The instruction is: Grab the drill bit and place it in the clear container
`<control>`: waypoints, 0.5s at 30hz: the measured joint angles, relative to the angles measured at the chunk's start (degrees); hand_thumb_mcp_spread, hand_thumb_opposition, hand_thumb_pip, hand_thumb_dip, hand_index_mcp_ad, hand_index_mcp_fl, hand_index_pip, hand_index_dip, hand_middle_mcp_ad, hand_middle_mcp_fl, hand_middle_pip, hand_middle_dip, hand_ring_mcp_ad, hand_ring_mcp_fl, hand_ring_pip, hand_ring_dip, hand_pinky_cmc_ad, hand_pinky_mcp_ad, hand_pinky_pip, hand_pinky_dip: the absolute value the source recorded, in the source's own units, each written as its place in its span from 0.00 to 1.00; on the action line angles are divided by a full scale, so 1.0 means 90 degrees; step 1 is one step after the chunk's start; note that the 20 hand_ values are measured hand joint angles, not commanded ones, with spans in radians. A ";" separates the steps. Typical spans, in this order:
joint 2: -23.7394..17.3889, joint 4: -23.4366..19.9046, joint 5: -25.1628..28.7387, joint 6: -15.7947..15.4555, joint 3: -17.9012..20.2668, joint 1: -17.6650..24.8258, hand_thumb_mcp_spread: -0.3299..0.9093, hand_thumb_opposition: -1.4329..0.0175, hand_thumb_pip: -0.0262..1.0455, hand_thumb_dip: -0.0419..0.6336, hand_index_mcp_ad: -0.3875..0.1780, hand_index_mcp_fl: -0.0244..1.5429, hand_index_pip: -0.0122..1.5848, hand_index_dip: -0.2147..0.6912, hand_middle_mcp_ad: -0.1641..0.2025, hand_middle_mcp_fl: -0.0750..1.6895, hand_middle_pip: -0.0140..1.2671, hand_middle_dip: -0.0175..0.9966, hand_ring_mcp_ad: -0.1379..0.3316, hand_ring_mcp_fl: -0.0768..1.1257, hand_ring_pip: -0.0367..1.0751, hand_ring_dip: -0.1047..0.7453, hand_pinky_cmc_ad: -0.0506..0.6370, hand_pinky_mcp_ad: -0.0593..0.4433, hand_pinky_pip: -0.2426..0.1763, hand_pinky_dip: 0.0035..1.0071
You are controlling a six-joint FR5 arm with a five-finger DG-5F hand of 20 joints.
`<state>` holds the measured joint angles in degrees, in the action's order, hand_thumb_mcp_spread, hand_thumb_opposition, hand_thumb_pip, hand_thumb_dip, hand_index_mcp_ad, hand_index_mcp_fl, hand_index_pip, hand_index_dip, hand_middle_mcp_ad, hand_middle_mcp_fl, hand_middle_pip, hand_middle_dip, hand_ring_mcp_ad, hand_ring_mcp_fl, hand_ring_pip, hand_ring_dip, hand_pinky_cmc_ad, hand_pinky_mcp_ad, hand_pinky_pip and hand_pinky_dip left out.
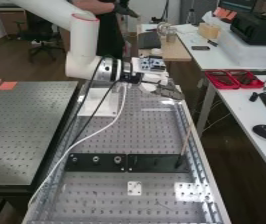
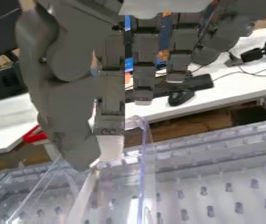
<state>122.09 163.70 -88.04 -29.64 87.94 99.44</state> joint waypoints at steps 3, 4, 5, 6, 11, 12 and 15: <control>0.0030 0.0205 -0.0083 0.0010 -0.0095 -0.0022 0.74 0.36 0.47 0.48 0.59 0.39 0.26 0.64 0.61 0.23 0.09 0.27 0.60 0.20 0.13 0.22 0.60 0.32 0.44 0.13; 0.0036 0.0243 -0.0107 0.0010 -0.0120 -0.0030 0.73 0.37 0.49 0.48 0.58 0.36 0.24 0.64 0.60 0.22 0.09 0.27 0.61 0.19 0.13 0.22 0.59 0.32 0.44 0.13; 0.0039 0.0274 -0.0134 0.0008 -0.0135 -0.0039 0.70 0.39 0.51 0.48 0.59 0.35 0.21 0.66 0.61 0.21 0.09 0.27 0.60 0.17 0.13 0.22 0.59 0.32 0.44 0.13; 0.0040 0.0304 -0.0156 0.0004 -0.0147 -0.0048 0.68 0.40 0.52 0.48 0.59 0.33 0.18 0.66 0.61 0.20 0.09 0.27 0.61 0.16 0.13 0.22 0.59 0.32 0.44 0.13; 0.0022 0.0279 -0.0123 -0.0001 -0.0133 -0.0056 0.62 0.44 0.55 0.48 0.59 0.24 0.10 0.74 0.61 0.18 0.09 0.27 0.61 0.12 0.13 0.22 0.56 0.32 0.41 0.13; 0.0006 0.0271 -0.0118 -0.0020 -0.0123 -0.0060 0.62 0.43 0.55 0.48 0.59 0.24 0.10 0.75 0.61 0.18 0.09 0.27 0.62 0.12 0.13 0.22 0.56 0.32 0.40 0.13; -0.0088 0.0229 -0.0104 -0.0052 -0.0065 -0.0085 0.59 0.45 0.55 0.48 0.59 0.24 0.08 0.77 0.62 0.17 0.09 0.27 0.62 0.11 0.13 0.23 0.54 0.31 0.40 0.13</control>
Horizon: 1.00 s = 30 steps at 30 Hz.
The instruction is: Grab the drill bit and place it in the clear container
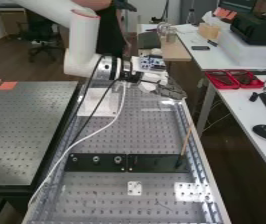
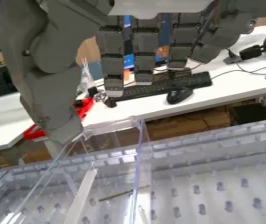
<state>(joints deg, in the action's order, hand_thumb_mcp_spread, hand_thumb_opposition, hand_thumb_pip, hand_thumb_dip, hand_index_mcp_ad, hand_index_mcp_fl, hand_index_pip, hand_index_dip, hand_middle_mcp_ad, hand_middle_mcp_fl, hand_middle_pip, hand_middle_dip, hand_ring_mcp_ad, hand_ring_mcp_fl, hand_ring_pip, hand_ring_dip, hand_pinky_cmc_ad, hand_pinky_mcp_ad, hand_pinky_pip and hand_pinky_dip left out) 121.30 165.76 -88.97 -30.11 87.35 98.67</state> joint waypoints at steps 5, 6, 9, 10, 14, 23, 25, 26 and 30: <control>-0.0434 -0.0156 0.0093 -0.0088 0.0244 -0.0130 0.59 0.46 0.55 0.48 0.59 0.23 0.08 0.78 0.61 0.17 0.09 0.27 0.61 0.10 0.13 0.22 0.51 0.31 0.41 0.13; -0.0588 -0.0206 0.0126 -0.0136 0.0329 -0.0175 0.59 0.47 0.55 0.48 0.59 0.23 0.07 0.78 0.61 0.17 0.09 0.27 0.61 0.10 0.13 0.22 0.51 0.31 0.41 0.13; -0.0982 -0.0307 0.0244 -0.0316 0.0535 -0.0280 0.59 0.47 0.55 0.48 0.59 0.24 0.07 0.78 0.60 0.17 0.09 0.27 0.62 0.10 0.13 0.22 0.49 0.31 0.41 0.13; -0.1047 -0.0321 0.0264 -0.0350 0.0566 -0.0296 0.59 0.47 0.55 0.48 0.59 0.24 0.07 0.78 0.60 0.17 0.09 0.27 0.62 0.10 0.13 0.22 0.49 0.32 0.41 0.13; -0.1593 -0.0406 0.0421 -0.0655 0.0799 -0.0402 0.57 0.47 0.55 0.48 0.58 0.27 0.06 0.78 0.61 0.17 0.09 0.27 0.61 0.11 0.13 0.22 0.49 0.31 0.41 0.13; -0.2604 -0.0484 0.0683 -0.1146 0.1082 -0.0548 0.56 0.47 0.51 0.46 0.59 0.30 0.05 0.89 0.61 0.17 0.09 0.27 0.61 0.11 0.13 0.22 0.49 0.31 0.41 0.13; -0.2648 -0.0450 0.0624 -0.1146 0.1092 -0.0568 0.56 0.47 0.51 0.46 0.59 0.31 0.05 0.89 0.61 0.17 0.09 0.27 0.61 0.11 0.13 0.23 0.49 0.32 0.41 0.13; -0.2668 -0.0416 0.0562 -0.1130 0.1094 -0.0580 0.56 0.47 0.51 0.45 0.58 0.31 0.05 0.90 0.60 0.17 0.09 0.27 0.61 0.11 0.13 0.22 0.49 0.32 0.41 0.13; -0.2748 -0.0298 0.0634 -0.1098 0.1105 -0.0623 0.56 0.47 0.49 0.44 0.58 0.31 0.05 0.92 0.60 0.17 0.09 0.27 0.61 0.11 0.13 0.22 0.49 0.32 0.41 0.13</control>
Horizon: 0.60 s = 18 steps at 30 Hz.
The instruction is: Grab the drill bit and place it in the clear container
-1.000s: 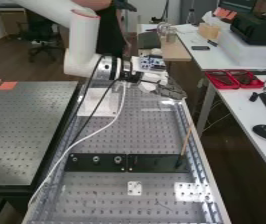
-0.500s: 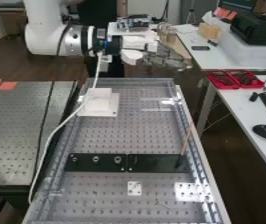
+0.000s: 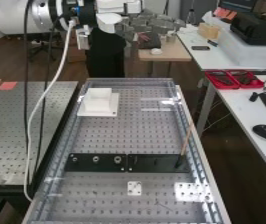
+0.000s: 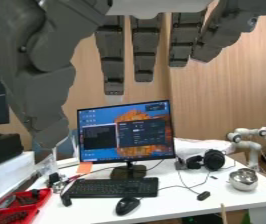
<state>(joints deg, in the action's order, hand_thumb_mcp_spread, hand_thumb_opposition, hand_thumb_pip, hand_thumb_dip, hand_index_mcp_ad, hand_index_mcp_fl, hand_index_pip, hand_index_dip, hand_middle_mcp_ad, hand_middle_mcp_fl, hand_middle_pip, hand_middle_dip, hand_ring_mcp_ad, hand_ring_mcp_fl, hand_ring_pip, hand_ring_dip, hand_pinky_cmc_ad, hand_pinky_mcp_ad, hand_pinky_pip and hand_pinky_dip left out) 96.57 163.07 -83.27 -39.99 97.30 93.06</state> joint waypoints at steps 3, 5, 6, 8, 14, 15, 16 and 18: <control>-0.0033 0.0029 0.0147 0.0019 0.0007 0.0013 0.56 0.47 0.49 0.44 0.60 0.34 0.05 0.92 0.60 0.17 0.09 0.27 0.61 0.11 0.13 0.22 0.49 0.32 0.41 0.13; -0.0049 0.0035 0.0120 0.0031 0.0012 0.0003 0.56 0.47 0.49 0.44 0.60 0.34 0.04 0.93 0.61 0.17 0.09 0.27 0.61 0.11 0.13 0.22 0.49 0.32 0.41 0.13; -0.0060 0.0035 0.0028 0.0037 0.0016 -0.0015 0.56 0.47 0.49 0.44 0.60 0.34 0.04 0.94 0.61 0.17 0.09 0.27 0.61 0.11 0.13 0.22 0.49 0.31 0.41 0.13; -0.0074 0.0030 -0.0088 0.0044 0.0025 -0.0039 0.56 0.47 0.45 0.41 0.58 0.34 0.04 0.95 0.60 0.17 0.09 0.27 0.61 0.11 0.13 0.22 0.49 0.31 0.41 0.13; -0.0089 -0.0006 -0.0038 0.0070 0.0045 -0.0054 0.56 0.47 0.45 0.42 0.60 0.34 0.04 0.97 0.61 0.17 0.09 0.27 0.65 0.10 0.13 0.22 0.48 0.33 0.41 0.14; -0.0089 -0.0007 0.0018 0.0072 0.0045 -0.0049 0.56 0.47 0.45 0.42 0.60 0.34 0.04 0.97 0.61 0.17 0.09 0.27 0.65 0.10 0.13 0.22 0.48 0.32 0.41 0.14; -0.0088 -0.0006 0.0043 0.0073 0.0044 -0.0047 0.56 0.47 0.45 0.42 0.60 0.34 0.04 0.97 0.61 0.17 0.09 0.27 0.65 0.10 0.13 0.22 0.48 0.33 0.41 0.14; -0.0082 -0.0003 0.0113 0.0079 0.0039 -0.0031 0.56 0.47 0.45 0.42 0.60 0.34 0.04 0.97 0.61 0.17 0.09 0.27 0.64 0.10 0.13 0.22 0.48 0.33 0.41 0.14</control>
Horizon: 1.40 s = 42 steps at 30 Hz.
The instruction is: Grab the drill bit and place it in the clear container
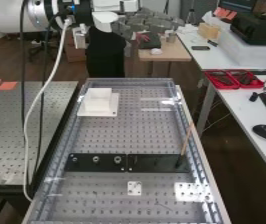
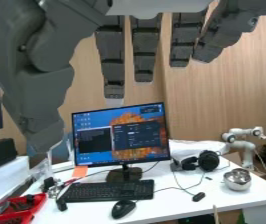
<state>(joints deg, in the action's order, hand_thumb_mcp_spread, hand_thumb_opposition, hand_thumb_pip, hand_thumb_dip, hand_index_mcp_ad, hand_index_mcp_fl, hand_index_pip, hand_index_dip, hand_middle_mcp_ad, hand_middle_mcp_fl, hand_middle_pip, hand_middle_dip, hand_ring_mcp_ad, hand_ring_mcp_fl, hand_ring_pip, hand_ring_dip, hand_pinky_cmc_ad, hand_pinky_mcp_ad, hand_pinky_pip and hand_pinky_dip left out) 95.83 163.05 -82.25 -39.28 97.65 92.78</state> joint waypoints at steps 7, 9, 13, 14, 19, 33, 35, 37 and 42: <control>0.0020 0.0010 0.0049 0.0010 -0.0021 0.0018 0.56 0.47 0.45 0.42 0.59 0.34 0.04 0.97 0.59 0.17 0.09 0.27 0.66 0.10 0.13 0.22 0.48 0.33 0.41 0.14; 0.0024 0.0012 0.0094 0.0013 -0.0026 0.0014 0.56 0.47 0.45 0.42 0.60 0.34 0.04 0.97 0.61 0.17 0.09 0.27 0.66 0.10 0.13 0.22 0.48 0.33 0.41 0.14; 0.0024 0.0023 0.0035 0.0010 -0.0032 0.0025 0.56 0.47 0.45 0.42 0.60 0.34 0.04 0.97 0.61 0.17 0.09 0.27 0.66 0.10 0.13 0.22 0.48 0.34 0.41 0.14; 0.0024 0.0029 0.0051 0.0009 -0.0034 0.0029 0.56 0.46 0.45 0.42 0.61 0.34 0.04 0.97 0.61 0.17 0.09 0.27 0.66 0.10 0.13 0.22 0.48 0.34 0.41 0.14; 0.0016 0.0039 -0.0047 0.0008 -0.0031 0.0027 0.56 0.47 0.45 0.42 0.60 0.34 0.04 0.97 0.61 0.17 0.09 0.27 0.65 0.10 0.13 0.22 0.48 0.35 0.41 0.15; -0.0021 0.0027 0.0115 0.0006 -0.0018 0.0058 0.56 0.47 0.45 0.42 0.61 0.34 0.04 0.97 0.61 0.17 0.09 0.27 0.66 0.10 0.13 0.22 0.48 0.36 0.41 0.15; -0.0034 0.0018 0.0163 0.0008 -0.0009 0.0062 0.56 0.47 0.45 0.42 0.60 0.34 0.04 0.97 0.61 0.17 0.09 0.27 0.67 0.10 0.13 0.22 0.48 0.36 0.41 0.15; -0.0042 0.0005 0.0136 0.0012 -0.0003 0.0055 0.56 0.47 0.45 0.42 0.61 0.34 0.04 0.97 0.61 0.17 0.09 0.27 0.68 0.10 0.13 0.22 0.49 0.36 0.41 0.15; -0.0070 -0.0037 -0.0238 0.0019 0.0017 -0.0008 0.56 0.47 0.45 0.42 0.59 0.34 0.04 0.97 0.59 0.17 0.09 0.27 0.68 0.10 0.13 0.22 0.48 0.36 0.41 0.15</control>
<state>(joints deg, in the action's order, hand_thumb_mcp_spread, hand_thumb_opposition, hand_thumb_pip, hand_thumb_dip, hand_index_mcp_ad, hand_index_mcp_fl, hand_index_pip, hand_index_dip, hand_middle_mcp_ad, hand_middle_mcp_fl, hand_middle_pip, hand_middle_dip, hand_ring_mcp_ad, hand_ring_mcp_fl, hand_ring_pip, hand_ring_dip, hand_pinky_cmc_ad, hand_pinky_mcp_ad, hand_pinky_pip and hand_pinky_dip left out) 95.19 162.71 -84.40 -39.10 97.81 92.71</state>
